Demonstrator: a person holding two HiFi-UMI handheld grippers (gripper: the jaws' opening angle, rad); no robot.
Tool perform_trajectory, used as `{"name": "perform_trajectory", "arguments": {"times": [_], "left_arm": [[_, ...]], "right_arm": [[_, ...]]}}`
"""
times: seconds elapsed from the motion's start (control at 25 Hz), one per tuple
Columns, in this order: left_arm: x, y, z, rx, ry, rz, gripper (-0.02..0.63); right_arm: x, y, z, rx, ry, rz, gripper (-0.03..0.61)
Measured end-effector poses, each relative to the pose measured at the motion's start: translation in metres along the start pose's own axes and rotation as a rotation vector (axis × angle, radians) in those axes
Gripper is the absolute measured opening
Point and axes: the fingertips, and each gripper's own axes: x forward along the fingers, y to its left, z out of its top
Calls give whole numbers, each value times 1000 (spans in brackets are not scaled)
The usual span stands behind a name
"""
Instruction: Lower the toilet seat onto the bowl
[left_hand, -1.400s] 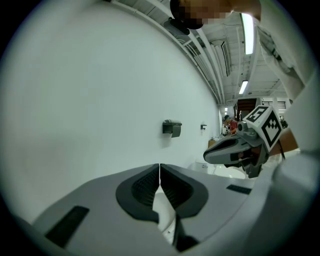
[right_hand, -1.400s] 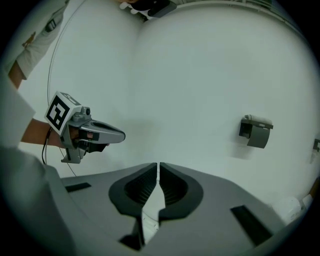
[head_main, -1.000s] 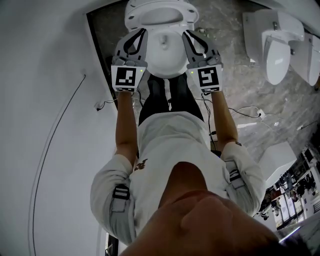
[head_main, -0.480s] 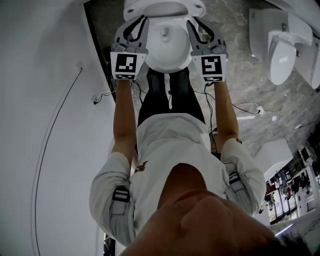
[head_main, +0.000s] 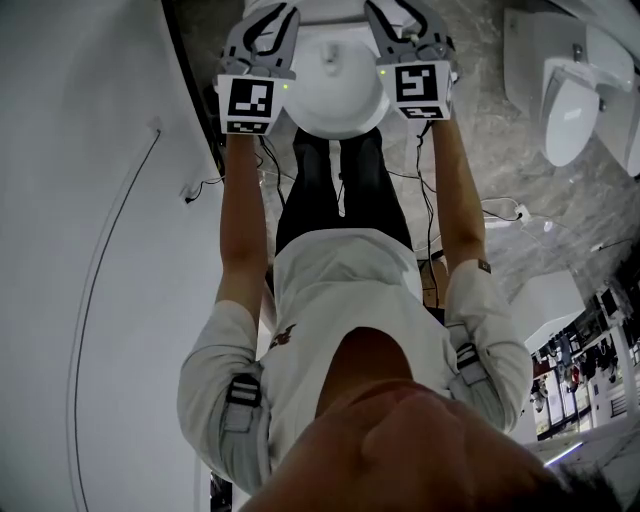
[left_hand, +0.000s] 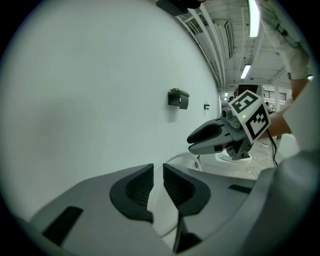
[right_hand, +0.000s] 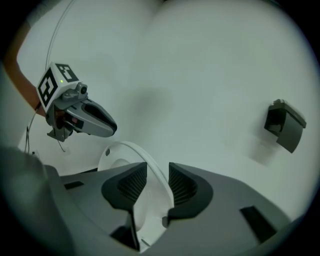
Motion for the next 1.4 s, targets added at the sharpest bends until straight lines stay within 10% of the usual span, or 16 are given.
{"name": "perform_trajectory", "arguments": {"times": [1.4], "left_arm": [[-33, -12, -44, 51, 39, -117, 137]], "right_arm": [[-21, 42, -26, 5, 91, -141, 129]]}}
